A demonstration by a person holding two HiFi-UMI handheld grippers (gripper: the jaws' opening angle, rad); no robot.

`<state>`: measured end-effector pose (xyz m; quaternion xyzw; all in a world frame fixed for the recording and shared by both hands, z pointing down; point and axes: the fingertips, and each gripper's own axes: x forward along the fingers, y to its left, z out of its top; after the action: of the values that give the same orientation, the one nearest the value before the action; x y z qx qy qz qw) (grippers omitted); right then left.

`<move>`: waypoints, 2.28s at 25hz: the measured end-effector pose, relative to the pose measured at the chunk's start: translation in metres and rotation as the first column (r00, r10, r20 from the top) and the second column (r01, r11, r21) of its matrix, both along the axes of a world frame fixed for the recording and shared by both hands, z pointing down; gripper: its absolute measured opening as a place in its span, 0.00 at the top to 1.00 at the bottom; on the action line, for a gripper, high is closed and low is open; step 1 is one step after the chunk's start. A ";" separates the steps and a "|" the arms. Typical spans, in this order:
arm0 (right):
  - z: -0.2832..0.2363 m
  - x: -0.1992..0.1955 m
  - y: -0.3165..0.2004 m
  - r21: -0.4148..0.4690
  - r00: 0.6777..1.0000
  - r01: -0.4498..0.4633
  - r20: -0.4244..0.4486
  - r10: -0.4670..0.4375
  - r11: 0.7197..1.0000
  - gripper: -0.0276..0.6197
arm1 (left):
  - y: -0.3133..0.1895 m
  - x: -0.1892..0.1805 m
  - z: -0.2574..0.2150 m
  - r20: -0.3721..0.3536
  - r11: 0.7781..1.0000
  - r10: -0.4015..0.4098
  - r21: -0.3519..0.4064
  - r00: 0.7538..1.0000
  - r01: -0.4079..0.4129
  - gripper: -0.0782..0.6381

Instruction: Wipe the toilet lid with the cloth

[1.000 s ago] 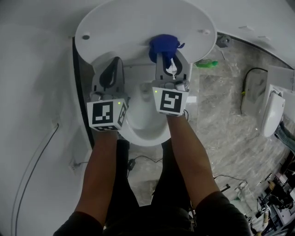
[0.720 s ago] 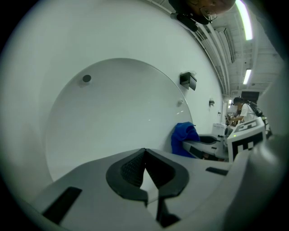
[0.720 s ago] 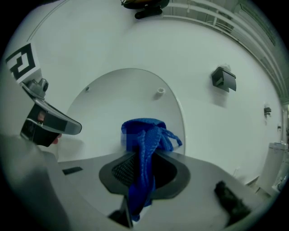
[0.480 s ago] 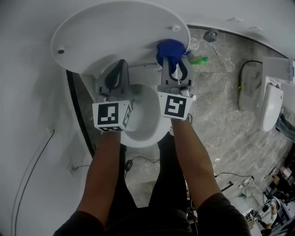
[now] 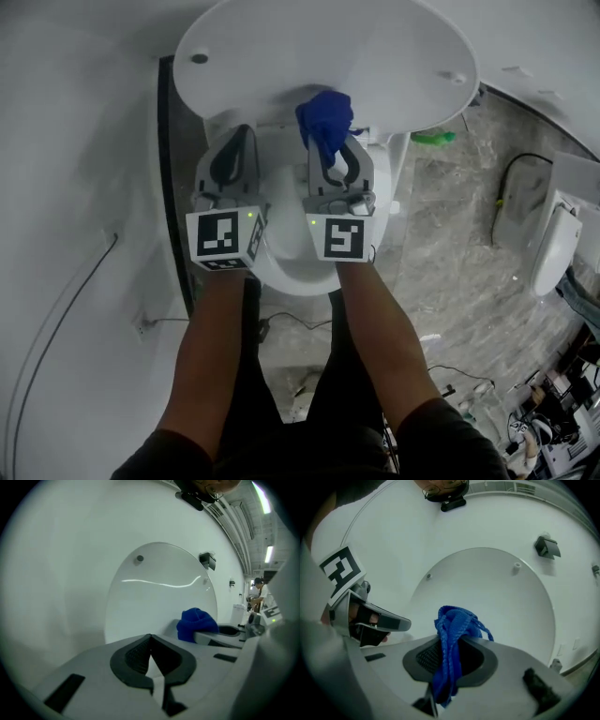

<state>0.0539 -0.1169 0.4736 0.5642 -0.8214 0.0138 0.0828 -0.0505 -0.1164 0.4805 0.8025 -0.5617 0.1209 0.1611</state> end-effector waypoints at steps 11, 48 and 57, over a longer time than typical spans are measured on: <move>0.074 -0.136 0.005 -0.217 0.978 0.210 0.045 -0.205 0.953 0.85 | 0.030 -0.109 0.017 0.003 0.989 -0.143 -0.036 0.990 0.143 0.88; 0.119 0.127 -0.002 -0.288 0.931 -0.264 -0.324 0.166 0.920 0.85 | 0.019 0.063 0.030 -0.001 0.994 0.093 -0.049 0.996 -0.093 0.88; 0.029 0.085 0.030 -0.224 0.986 -0.065 -0.163 0.028 0.972 0.85 | 0.024 0.025 -0.051 0.099 0.987 0.150 0.040 0.984 -0.154 0.88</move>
<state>0.1384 -0.0871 0.5028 0.5693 -0.7916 0.0653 0.2120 -0.0252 -0.0928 0.4298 0.8399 -0.5085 0.1577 0.1055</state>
